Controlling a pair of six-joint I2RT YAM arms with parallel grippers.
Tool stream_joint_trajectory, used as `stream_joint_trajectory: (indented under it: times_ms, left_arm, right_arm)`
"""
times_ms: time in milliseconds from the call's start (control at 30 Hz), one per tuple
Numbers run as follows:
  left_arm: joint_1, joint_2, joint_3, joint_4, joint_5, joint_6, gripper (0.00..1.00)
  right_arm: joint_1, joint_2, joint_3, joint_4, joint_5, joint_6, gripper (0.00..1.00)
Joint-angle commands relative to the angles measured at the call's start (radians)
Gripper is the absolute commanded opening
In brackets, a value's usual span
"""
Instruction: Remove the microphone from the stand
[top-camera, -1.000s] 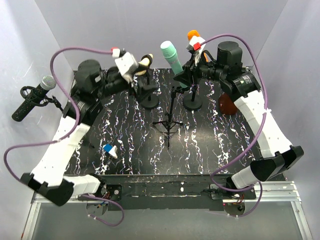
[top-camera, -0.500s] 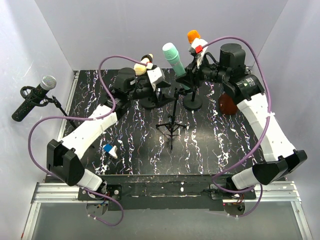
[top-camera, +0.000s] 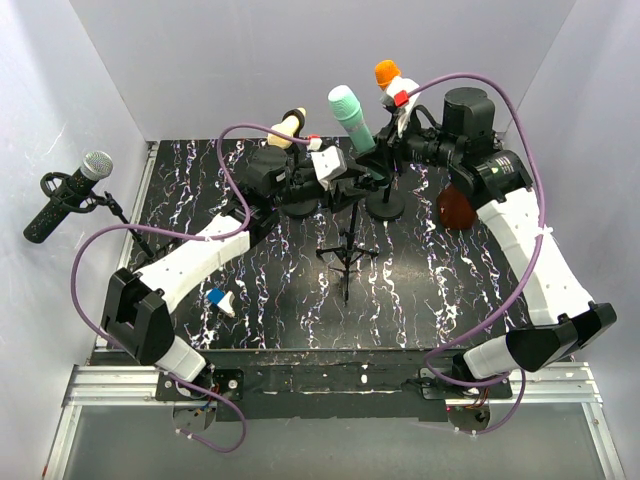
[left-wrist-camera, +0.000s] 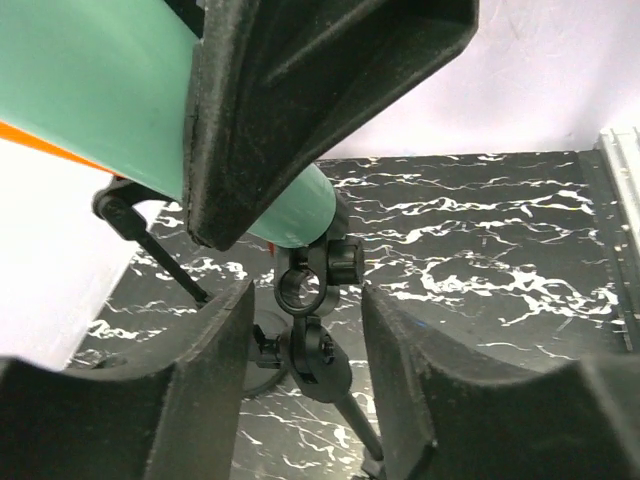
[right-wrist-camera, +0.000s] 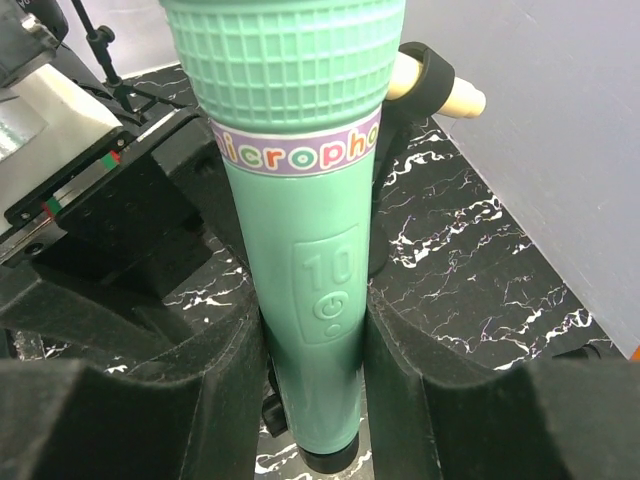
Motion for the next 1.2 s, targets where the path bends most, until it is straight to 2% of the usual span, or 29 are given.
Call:
stream_joint_trajectory:
  times_ms: [0, 67, 300, 533, 633, 733, 833, 933, 1000, 1167]
  left_arm:
    - [-0.016, 0.028, -0.04, 0.02, 0.0, 0.04, 0.39]
    - [-0.016, 0.039, -0.055, 0.021, 0.003, 0.057, 0.32]
    - [-0.017, 0.063, -0.071, 0.019, 0.015, 0.078, 0.27]
    - [-0.022, 0.077, -0.069, 0.016, 0.013, 0.081, 0.27]
    - [-0.022, 0.076, -0.072, 0.014, 0.004, 0.078, 0.27]
    - [-0.023, 0.073, -0.071, 0.014, -0.003, 0.078, 0.28]
    - [-0.023, 0.065, -0.066, 0.011, -0.019, 0.077, 0.38]
    - [-0.022, 0.05, -0.049, 0.005, -0.034, 0.066, 0.56]
    - [-0.022, 0.039, -0.033, -0.006, -0.046, 0.06, 0.64]
    - [-0.022, 0.01, 0.009, -0.035, -0.082, 0.06, 0.72]
  right_arm:
    - [-0.003, -0.003, 0.061, 0.059, -0.031, 0.014, 0.01]
    - [-0.003, 0.003, 0.079, 0.055, -0.037, 0.014, 0.01]
    - [0.016, 0.043, 0.188, 0.073, -0.104, 0.003, 0.01]
    - [0.114, 0.155, 0.415, -0.206, -0.12, -0.282, 0.01]
    - [0.115, 0.13, 0.388, -0.142, -0.08, -0.254, 0.01]
    - [0.112, 0.07, 0.278, 0.0, -0.017, -0.196, 0.01]
    - [0.079, 0.053, 0.273, 0.065, 0.014, -0.092, 0.01]
    - [0.043, 0.032, 0.277, 0.065, 0.03, -0.041, 0.01]
    - [0.023, 0.0, 0.251, 0.076, 0.05, -0.026, 0.01]
    - [-0.036, -0.078, 0.185, 0.047, 0.116, -0.009, 0.01]
